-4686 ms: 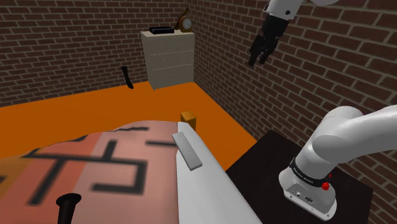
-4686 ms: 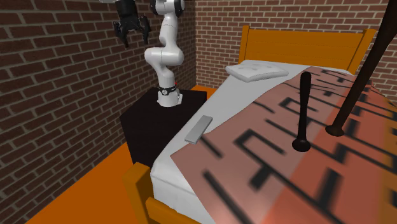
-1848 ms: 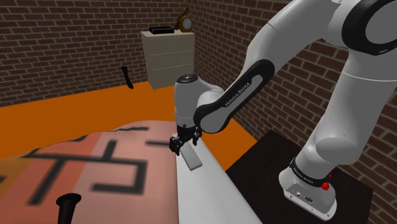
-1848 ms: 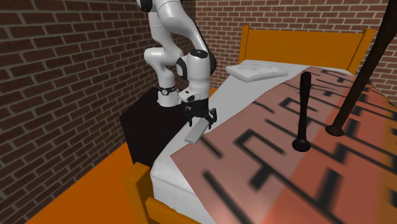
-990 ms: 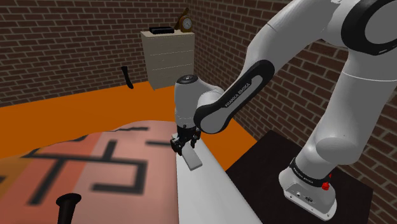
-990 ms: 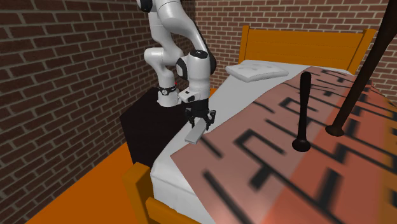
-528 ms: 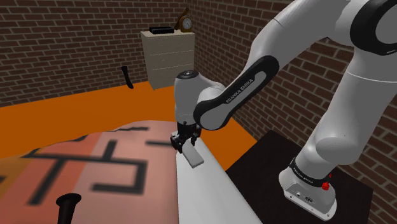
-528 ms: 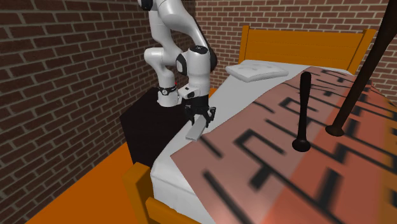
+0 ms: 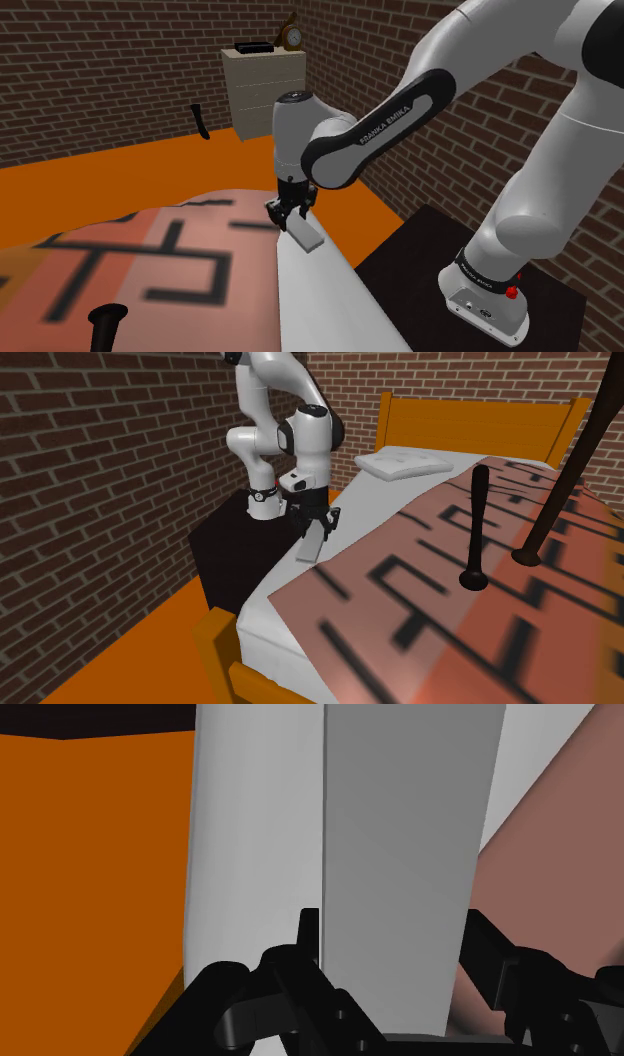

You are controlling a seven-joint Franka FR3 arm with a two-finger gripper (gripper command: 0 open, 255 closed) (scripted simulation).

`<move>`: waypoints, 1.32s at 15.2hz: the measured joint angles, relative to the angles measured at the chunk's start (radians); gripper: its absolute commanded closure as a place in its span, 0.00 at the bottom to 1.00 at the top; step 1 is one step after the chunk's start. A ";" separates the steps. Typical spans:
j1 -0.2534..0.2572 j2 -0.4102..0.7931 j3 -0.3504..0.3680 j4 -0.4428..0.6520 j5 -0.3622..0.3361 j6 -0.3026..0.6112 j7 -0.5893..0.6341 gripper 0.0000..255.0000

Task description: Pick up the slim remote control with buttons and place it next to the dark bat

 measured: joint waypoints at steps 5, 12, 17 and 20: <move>-0.002 -0.050 -0.001 0.023 0.034 -0.067 -0.025 1.00; -0.002 -0.112 -0.007 0.067 0.069 -0.165 -0.050 1.00; 0.002 -0.142 -0.006 0.099 0.085 -0.224 -0.052 1.00; 0.030 -0.133 0.031 0.120 0.082 -0.234 0.014 1.00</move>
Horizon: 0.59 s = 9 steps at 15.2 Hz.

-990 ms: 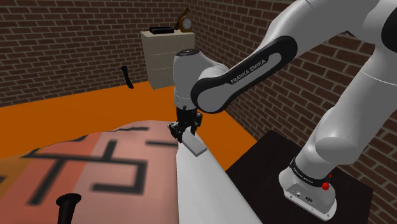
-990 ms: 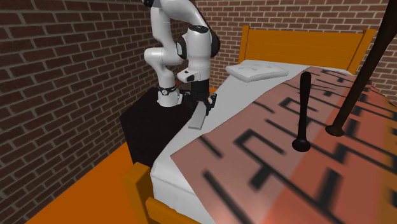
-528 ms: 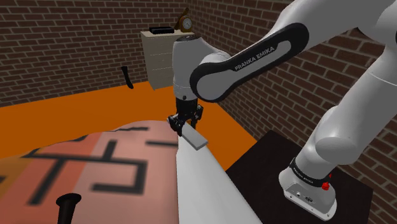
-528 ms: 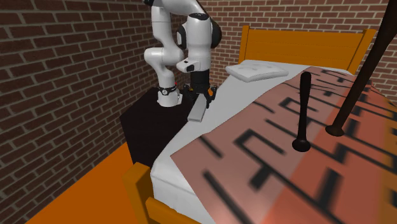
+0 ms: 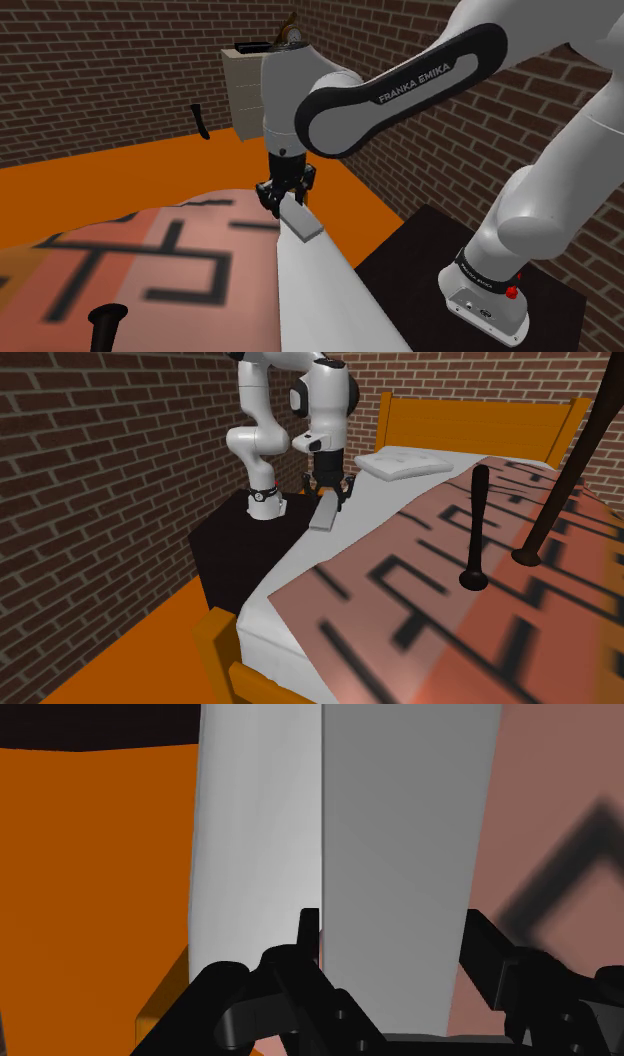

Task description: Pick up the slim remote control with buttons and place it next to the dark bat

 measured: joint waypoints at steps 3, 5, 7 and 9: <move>0.032 0.018 0.043 0.023 -0.008 -0.005 0.081 1.00; 0.055 0.052 0.078 0.049 -0.030 0.001 0.149 1.00; 0.076 0.068 0.103 0.064 -0.041 -0.001 0.202 1.00; 0.102 0.084 0.133 0.079 -0.053 -0.002 0.264 1.00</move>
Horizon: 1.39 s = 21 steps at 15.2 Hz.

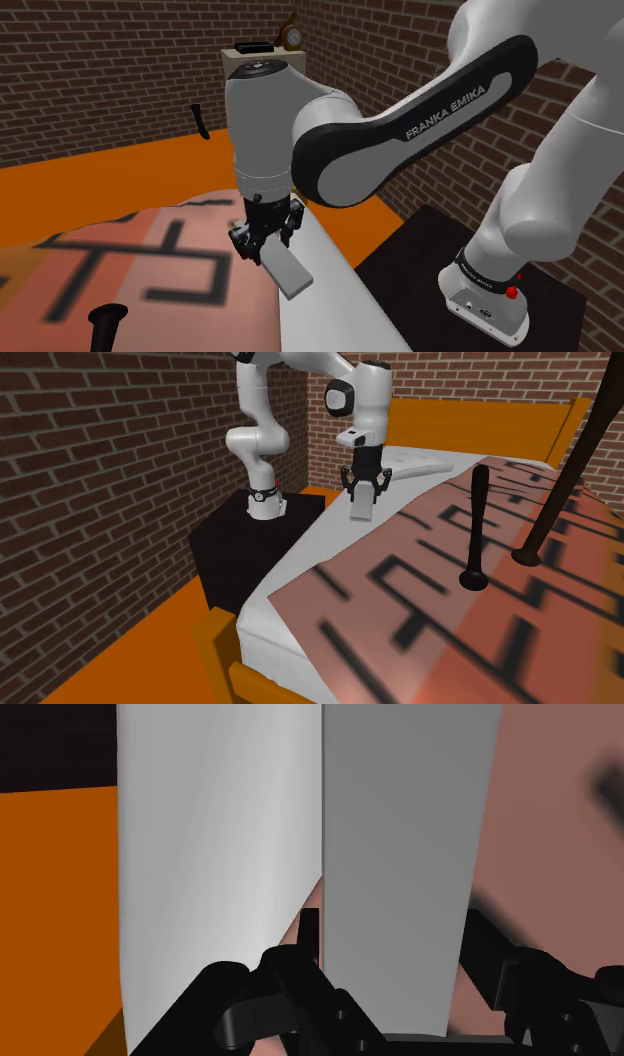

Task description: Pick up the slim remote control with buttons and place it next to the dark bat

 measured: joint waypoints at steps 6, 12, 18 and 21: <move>0.086 0.140 0.062 0.133 -0.114 -0.028 0.203 1.00; 0.179 0.255 0.080 0.231 -0.208 -0.049 0.350 1.00; 0.198 0.302 0.066 0.201 -0.250 0.014 0.382 1.00; 0.203 0.322 0.056 0.180 -0.270 0.051 0.391 1.00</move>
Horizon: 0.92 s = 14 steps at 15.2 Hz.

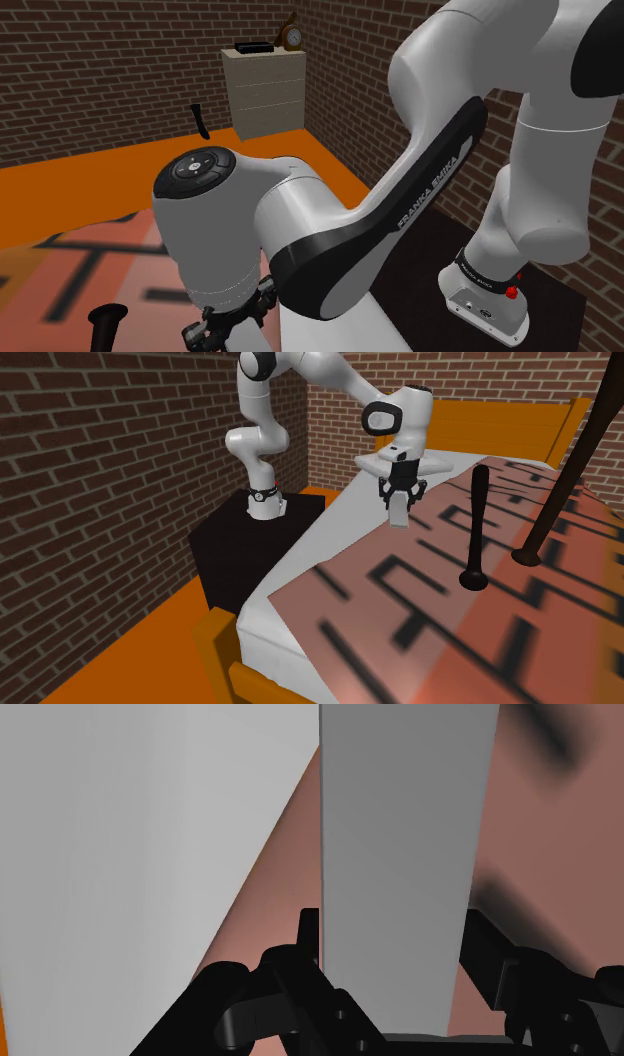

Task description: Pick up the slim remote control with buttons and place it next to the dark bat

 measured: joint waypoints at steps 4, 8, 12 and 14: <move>0.014 0.034 -0.015 -0.013 -0.030 0.038 0.020 1.00; 0.030 0.069 -0.033 -0.032 -0.064 0.083 0.044 1.00; 0.045 0.106 -0.053 -0.040 -0.098 0.121 0.063 1.00; 0.055 0.125 -0.065 -0.048 -0.116 0.144 0.076 1.00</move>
